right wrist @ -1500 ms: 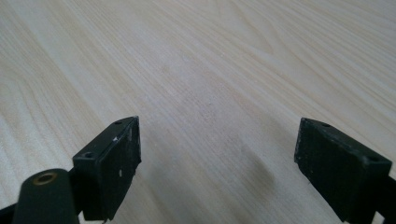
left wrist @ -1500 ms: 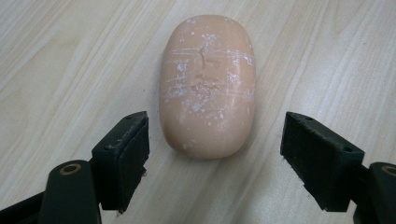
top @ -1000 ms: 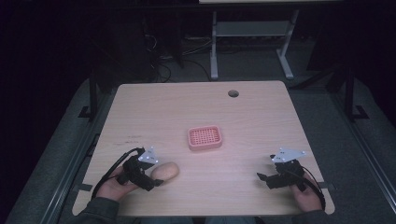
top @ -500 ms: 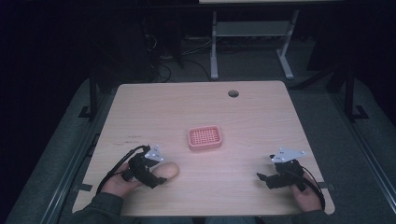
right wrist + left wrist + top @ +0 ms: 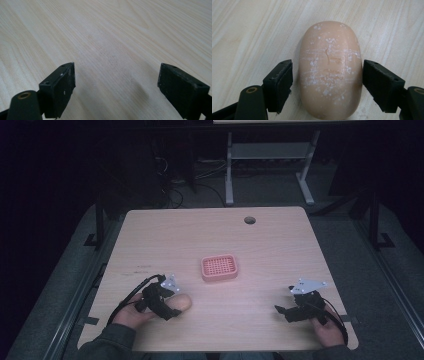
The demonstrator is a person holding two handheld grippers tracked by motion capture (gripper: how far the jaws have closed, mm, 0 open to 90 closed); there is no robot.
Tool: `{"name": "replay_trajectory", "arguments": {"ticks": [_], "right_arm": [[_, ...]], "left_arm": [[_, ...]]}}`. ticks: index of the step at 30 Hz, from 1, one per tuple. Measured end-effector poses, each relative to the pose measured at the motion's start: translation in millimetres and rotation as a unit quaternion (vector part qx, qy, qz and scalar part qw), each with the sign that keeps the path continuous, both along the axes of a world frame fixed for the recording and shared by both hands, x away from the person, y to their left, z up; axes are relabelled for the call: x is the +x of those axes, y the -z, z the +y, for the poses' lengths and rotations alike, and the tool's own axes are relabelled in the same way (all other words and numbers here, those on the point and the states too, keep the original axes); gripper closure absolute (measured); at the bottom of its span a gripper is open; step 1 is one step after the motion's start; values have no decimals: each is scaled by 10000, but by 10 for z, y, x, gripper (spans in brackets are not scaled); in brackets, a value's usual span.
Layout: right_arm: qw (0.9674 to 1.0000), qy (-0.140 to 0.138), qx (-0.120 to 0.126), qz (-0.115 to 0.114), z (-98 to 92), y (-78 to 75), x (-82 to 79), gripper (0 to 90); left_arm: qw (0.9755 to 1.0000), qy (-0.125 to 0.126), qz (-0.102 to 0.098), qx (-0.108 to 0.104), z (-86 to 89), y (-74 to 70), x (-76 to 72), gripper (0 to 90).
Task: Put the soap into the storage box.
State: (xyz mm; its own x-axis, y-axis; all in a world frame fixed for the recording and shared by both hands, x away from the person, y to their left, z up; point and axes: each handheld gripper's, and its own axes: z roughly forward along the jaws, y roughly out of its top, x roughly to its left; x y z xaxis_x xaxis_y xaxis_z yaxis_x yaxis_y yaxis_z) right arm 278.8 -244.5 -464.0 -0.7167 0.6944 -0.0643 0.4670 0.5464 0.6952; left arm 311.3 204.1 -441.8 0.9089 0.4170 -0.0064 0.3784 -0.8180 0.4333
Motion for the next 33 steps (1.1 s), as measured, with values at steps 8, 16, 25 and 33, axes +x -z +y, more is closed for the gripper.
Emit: {"name": "replay_trajectory", "arguments": {"ticks": [8,16,25,33], "right_arm": [[10000,9,8,-1,-4,-2,-2,142],[10000,7,5,-2,2,-3,-3,141],[10000,-12,-1,-36,1,-4,-1,142],[10000,12,12,-6,-1,-8,-9,141]], "left_arm": [[9999,24,73,104,-35,43,23,280],[9999,22,109,85,-35,49,29,291],[9998,88,59,150,-60,33,30,322],[9997,99,-25,199,-84,12,18,325]]}}
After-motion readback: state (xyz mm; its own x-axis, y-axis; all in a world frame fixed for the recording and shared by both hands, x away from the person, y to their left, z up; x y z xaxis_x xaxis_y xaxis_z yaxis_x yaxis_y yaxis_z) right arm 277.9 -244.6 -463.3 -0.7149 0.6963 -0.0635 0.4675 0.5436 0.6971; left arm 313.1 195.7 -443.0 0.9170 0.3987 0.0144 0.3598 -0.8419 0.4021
